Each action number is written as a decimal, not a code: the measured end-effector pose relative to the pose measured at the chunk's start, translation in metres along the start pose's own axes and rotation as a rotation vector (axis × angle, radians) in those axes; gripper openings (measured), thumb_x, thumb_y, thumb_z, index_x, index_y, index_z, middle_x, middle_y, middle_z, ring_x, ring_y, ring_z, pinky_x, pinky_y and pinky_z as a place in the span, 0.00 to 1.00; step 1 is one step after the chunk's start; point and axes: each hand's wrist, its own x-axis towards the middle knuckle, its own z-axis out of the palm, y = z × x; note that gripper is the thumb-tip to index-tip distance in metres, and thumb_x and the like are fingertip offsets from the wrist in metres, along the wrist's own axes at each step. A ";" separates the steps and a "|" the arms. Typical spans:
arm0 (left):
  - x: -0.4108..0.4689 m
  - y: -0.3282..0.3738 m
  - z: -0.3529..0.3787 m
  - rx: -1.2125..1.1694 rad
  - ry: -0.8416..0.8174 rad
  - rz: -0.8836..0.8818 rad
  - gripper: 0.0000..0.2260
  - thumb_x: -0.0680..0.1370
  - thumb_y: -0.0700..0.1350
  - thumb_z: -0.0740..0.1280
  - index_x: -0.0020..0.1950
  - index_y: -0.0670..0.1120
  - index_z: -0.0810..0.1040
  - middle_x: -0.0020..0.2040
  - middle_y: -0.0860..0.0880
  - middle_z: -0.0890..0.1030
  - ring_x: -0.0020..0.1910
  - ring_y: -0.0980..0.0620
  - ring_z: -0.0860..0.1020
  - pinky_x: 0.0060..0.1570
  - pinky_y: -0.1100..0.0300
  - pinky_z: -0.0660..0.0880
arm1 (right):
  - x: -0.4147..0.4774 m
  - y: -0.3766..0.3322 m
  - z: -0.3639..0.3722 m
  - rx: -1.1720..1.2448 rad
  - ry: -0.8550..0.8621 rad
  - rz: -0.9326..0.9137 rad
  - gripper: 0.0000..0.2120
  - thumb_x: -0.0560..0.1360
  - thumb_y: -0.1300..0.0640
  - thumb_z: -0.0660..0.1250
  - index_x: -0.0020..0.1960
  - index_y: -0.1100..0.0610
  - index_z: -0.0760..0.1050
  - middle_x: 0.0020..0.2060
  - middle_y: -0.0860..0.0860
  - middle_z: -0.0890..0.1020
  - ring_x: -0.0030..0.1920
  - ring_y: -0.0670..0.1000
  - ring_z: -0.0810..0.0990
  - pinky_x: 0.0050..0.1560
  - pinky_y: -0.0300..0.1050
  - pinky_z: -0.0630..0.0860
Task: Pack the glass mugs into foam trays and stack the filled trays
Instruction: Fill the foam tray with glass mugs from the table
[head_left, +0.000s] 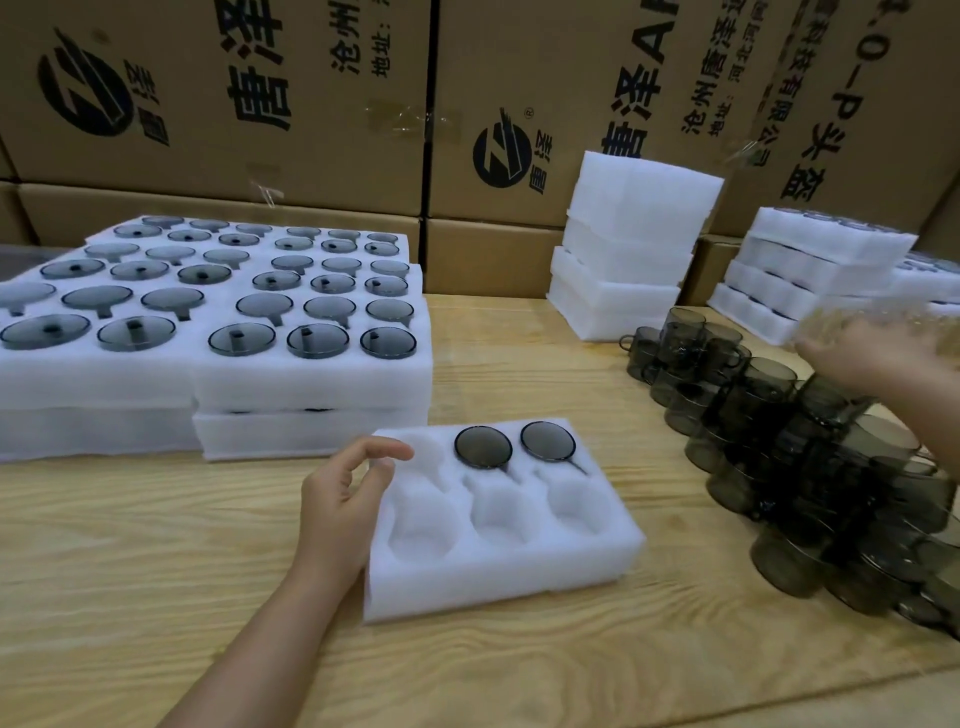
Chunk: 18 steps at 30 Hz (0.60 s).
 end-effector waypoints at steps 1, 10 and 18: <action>0.000 0.000 0.000 -0.002 -0.002 -0.002 0.09 0.71 0.43 0.61 0.41 0.48 0.81 0.43 0.51 0.84 0.43 0.56 0.77 0.46 0.63 0.70 | 0.002 0.003 0.004 0.007 -0.030 -0.003 0.34 0.78 0.39 0.55 0.74 0.63 0.59 0.72 0.64 0.62 0.71 0.65 0.60 0.70 0.62 0.59; 0.001 -0.003 0.000 -0.011 -0.003 0.004 0.08 0.71 0.44 0.62 0.40 0.48 0.81 0.42 0.42 0.82 0.41 0.48 0.71 0.42 0.55 0.66 | 0.003 0.011 0.023 -0.062 0.033 -0.093 0.18 0.79 0.49 0.60 0.46 0.64 0.74 0.38 0.58 0.78 0.44 0.59 0.76 0.49 0.49 0.73; 0.002 -0.002 0.000 -0.016 -0.003 0.003 0.08 0.71 0.44 0.62 0.41 0.48 0.81 0.43 0.49 0.83 0.41 0.52 0.75 0.42 0.61 0.69 | 0.008 0.014 0.021 -0.020 0.145 -0.078 0.22 0.77 0.48 0.65 0.33 0.64 0.71 0.30 0.58 0.77 0.36 0.58 0.75 0.49 0.53 0.73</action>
